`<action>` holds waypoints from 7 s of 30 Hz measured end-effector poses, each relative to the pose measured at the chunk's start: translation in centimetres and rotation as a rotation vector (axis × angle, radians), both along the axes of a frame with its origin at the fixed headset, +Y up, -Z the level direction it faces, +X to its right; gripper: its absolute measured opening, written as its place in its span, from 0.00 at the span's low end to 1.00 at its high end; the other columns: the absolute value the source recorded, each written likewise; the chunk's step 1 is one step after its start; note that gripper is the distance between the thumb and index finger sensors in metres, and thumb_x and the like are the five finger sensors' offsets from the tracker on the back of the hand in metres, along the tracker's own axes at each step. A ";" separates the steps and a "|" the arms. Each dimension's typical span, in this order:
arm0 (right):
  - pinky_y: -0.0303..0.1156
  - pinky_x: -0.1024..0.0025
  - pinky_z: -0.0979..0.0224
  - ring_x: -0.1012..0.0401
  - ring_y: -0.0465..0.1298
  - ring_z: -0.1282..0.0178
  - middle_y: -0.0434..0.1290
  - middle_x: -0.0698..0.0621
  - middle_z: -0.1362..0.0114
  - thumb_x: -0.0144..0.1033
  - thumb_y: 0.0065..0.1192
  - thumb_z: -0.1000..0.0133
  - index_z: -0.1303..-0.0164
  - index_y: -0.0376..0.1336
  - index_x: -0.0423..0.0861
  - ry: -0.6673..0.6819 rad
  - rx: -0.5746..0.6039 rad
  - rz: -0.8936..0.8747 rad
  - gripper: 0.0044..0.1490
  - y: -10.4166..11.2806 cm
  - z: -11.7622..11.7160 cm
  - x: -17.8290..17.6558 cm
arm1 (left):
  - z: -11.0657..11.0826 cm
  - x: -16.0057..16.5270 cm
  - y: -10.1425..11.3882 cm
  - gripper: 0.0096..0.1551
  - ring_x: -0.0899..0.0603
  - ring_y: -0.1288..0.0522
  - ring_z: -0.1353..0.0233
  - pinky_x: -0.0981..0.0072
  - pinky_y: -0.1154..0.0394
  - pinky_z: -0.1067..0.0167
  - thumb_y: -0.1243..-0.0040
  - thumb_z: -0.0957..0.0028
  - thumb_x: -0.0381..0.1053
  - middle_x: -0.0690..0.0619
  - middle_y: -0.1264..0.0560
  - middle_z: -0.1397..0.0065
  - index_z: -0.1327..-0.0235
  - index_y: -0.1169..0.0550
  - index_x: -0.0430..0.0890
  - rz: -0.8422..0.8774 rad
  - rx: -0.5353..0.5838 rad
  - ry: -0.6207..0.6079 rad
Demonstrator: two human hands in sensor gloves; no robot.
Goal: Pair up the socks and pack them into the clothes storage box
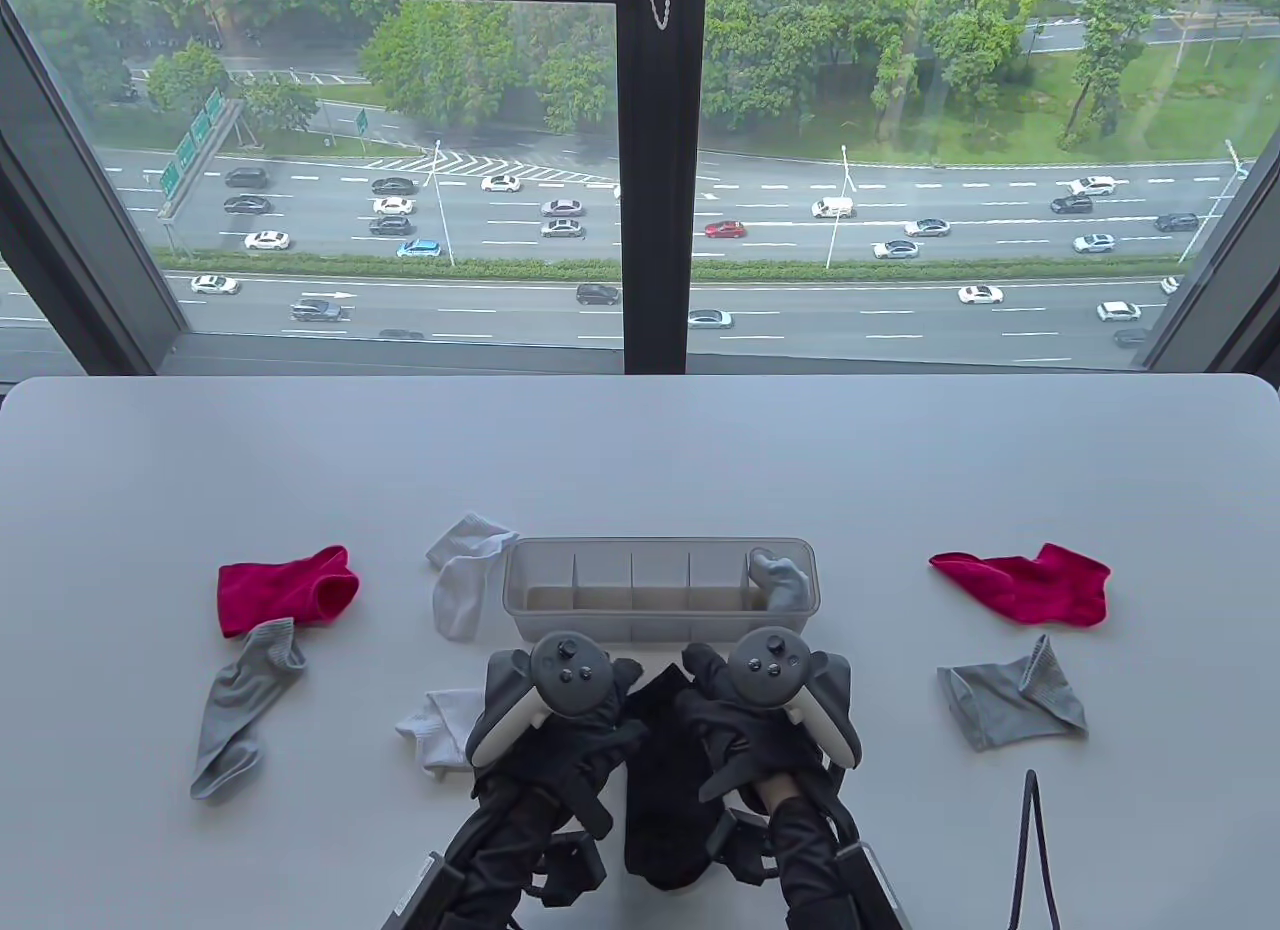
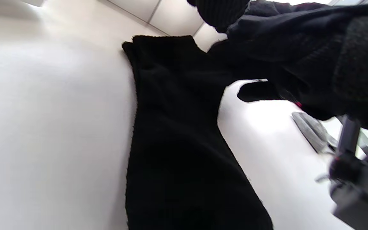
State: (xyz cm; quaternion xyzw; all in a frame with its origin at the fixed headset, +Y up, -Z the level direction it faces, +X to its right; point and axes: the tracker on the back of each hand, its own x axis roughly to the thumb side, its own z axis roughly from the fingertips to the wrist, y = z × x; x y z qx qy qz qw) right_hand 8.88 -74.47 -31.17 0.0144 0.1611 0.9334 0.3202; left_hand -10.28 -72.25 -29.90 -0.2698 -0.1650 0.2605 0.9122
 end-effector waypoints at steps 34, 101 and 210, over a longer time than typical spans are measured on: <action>0.50 0.41 0.19 0.44 0.42 0.19 0.40 0.43 0.15 0.40 0.65 0.41 0.32 0.53 0.66 0.505 -0.152 0.496 0.31 -2.6 3.0 -3.0 | -0.2 -0.9 -4.8 0.30 0.47 0.68 0.16 0.38 0.69 0.26 0.56 0.39 0.36 0.58 0.60 0.15 0.23 0.43 0.51 -0.038 -0.413 -0.119; 0.39 0.50 0.19 0.46 0.36 0.20 0.46 0.41 0.16 0.38 0.54 0.38 0.26 0.58 0.47 0.293 -0.265 -0.101 0.29 -3.7 1.5 0.6 | 0.3 1.3 -4.3 0.24 0.26 0.58 0.18 0.25 0.59 0.27 0.59 0.36 0.45 0.38 0.48 0.16 0.35 0.30 0.33 -0.033 -0.101 0.013; 0.56 0.39 0.19 0.50 0.71 0.28 0.74 0.47 0.31 0.41 0.57 0.37 0.24 0.58 0.48 0.167 0.076 -0.186 0.30 -0.2 2.0 -0.5 | 1.3 0.8 -1.3 0.43 0.25 0.55 0.17 0.26 0.54 0.25 0.49 0.42 0.58 0.34 0.55 0.15 0.20 0.46 0.39 -0.221 0.190 0.028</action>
